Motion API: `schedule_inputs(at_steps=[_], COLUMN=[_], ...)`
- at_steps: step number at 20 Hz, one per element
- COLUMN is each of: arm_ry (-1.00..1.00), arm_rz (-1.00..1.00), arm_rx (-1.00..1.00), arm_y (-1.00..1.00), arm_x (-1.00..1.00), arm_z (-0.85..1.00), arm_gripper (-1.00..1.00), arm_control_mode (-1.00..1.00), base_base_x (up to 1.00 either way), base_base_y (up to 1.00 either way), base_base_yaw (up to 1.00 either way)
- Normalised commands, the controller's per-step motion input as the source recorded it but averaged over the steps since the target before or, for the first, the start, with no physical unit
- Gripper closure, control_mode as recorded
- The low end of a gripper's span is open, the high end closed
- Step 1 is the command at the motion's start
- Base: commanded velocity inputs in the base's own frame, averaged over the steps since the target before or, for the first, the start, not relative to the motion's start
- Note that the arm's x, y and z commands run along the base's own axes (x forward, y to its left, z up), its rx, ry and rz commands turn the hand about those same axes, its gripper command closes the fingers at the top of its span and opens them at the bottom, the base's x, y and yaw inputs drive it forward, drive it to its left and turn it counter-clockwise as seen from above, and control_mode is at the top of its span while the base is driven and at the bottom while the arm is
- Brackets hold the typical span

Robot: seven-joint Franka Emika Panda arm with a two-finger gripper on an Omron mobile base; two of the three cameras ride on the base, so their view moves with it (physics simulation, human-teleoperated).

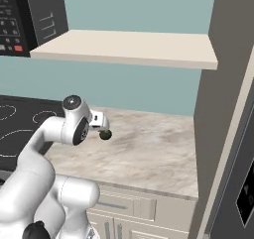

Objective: Place the beer on the top shelf of the fridge to keep it out of children's reach, and place the cucumber and squash on lower shelves for easy access.

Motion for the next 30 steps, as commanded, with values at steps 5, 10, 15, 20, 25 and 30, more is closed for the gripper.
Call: schedule_inputs(at_steps=[5, 10, 15, 20, 25, 30], arm_ry=[0.09, 0.01, 0.0, 0.0, 0.02, 0.02], arm_rz=[-0.02, -0.01, -0.02, -0.02, -0.02, -0.02], arm_rx=[0.01, 0.01, 0.0, 0.01, 0.0, 0.0], arm_y=[0.0, 0.0, 0.0, -0.04, -0.08, -0.04], arm_x=[0.14, 0.26, 0.34, 0.35, 0.3, 0.26], arm_z=[-0.13, -0.22, -0.28, -0.28, -0.25, -0.2], arm_gripper=[-1.0, -1.0, -1.0, -1.0, -1.0, -1.0], arm_control_mode=[-1.0, -1.0, -1.0, -1.0, -1.0, -1.0], base_base_x=[0.0, 0.0, 0.0, 0.0, 0.0, 0.0], base_base_y=[0.0, 0.0, 0.0, 0.0, 0.0, 0.0], base_base_yaw=[0.0, 0.0, 0.0, 0.0, 0.0, 0.0])
